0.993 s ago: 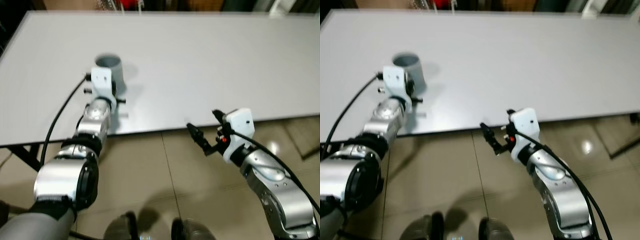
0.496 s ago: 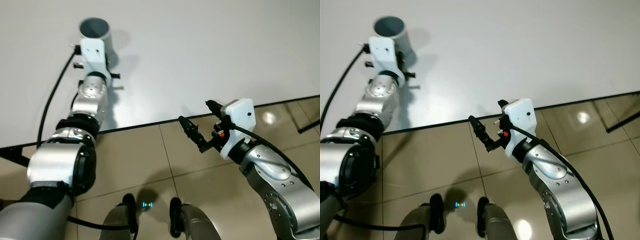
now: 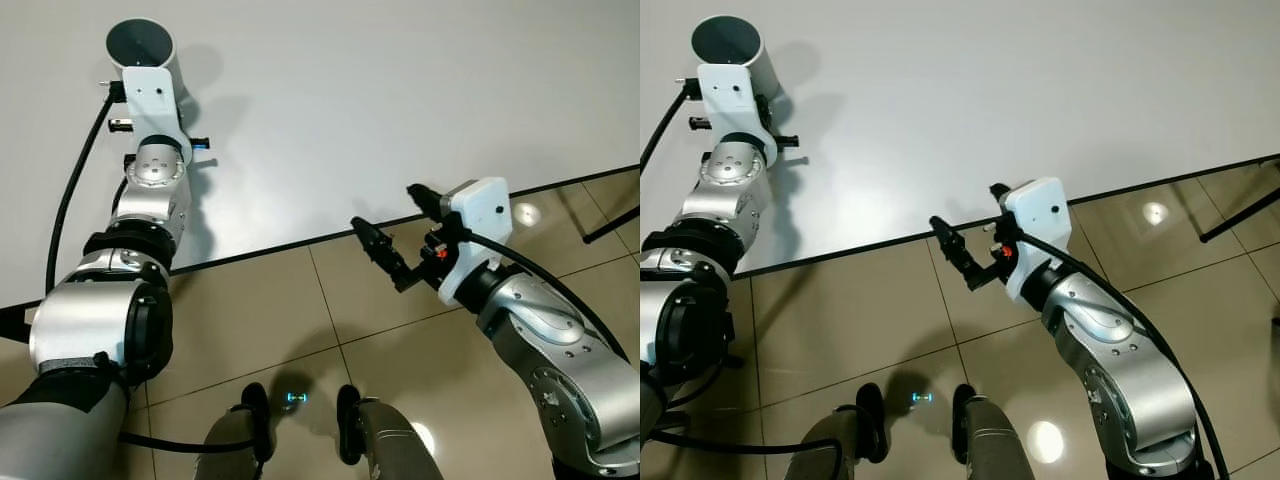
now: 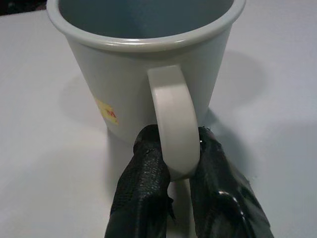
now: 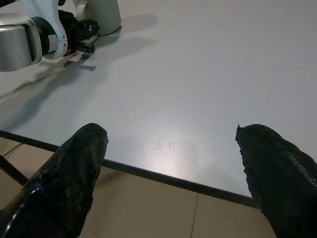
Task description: Setting the table
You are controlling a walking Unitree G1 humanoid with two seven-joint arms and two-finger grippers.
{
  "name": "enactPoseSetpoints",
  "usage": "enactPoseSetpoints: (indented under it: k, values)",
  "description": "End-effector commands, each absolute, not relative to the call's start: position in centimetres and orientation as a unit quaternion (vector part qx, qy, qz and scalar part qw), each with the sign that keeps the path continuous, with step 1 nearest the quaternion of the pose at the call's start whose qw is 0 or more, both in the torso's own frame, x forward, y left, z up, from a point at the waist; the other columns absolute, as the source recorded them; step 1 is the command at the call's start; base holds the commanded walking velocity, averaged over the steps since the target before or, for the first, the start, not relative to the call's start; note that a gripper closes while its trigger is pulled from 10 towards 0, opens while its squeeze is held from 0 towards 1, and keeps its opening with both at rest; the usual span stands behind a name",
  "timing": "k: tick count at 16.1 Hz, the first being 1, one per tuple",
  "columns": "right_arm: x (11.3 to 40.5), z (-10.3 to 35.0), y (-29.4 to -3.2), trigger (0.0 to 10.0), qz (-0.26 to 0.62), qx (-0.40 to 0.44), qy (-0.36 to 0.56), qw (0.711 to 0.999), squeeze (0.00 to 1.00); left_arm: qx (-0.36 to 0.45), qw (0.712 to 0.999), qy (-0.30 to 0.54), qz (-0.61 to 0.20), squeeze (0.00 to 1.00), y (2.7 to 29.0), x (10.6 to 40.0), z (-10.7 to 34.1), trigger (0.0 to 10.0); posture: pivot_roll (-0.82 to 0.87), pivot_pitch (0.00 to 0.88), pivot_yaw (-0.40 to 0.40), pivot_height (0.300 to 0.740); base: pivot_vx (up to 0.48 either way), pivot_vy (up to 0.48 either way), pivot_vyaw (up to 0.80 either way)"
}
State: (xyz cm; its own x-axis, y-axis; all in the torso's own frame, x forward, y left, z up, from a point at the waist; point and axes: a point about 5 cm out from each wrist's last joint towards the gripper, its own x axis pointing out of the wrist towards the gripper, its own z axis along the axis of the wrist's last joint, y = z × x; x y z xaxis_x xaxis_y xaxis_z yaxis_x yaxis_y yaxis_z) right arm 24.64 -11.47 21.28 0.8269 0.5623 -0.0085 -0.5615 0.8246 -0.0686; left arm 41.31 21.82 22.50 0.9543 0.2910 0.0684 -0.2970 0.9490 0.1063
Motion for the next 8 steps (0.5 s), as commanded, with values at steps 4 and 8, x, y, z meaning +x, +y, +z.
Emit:
enactPoseSetpoints:
  k: [4, 8]
  values:
    - [24.7, 21.6, -11.7, 10.0, 0.315, -0.028, 0.002, 0.949, 0.00, 0.038, 0.982, 0.071, 0.171, 0.00, 23.6, 40.3, 18.7, 10.0, -0.25, 0.312, -0.060, 0.740, 0.000, 0.000, 0.00]
    - [25.0, 22.0, -12.0, 10.0, 0.328, -0.034, -0.010, 0.944, 0.00, 0.084, 0.986, 0.055, 0.130, 0.00, 23.0, 40.7, 19.7, 10.0, -0.22, 0.265, -0.051, 0.740, 0.000, 0.000, 0.00]
